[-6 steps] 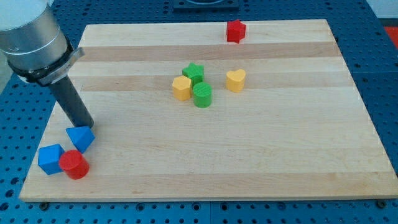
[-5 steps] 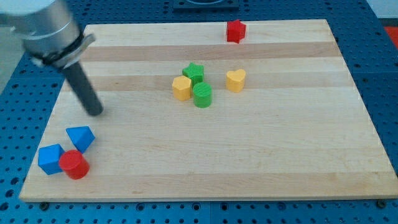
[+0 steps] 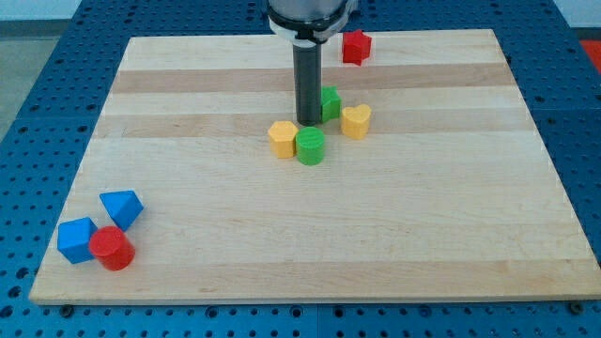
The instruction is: Move the green star to the top right of the green circle
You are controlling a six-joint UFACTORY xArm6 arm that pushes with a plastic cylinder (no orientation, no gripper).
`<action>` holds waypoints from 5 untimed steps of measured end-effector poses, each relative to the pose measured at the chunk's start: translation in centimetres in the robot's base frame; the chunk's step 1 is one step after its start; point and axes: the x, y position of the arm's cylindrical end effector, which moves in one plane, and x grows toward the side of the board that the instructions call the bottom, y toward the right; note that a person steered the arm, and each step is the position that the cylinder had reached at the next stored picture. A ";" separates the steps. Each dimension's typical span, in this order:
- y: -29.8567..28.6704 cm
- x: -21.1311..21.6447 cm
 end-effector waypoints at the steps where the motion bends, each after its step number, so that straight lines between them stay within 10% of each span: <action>1: -2.9 -2.9; 5: 1.9 -5.2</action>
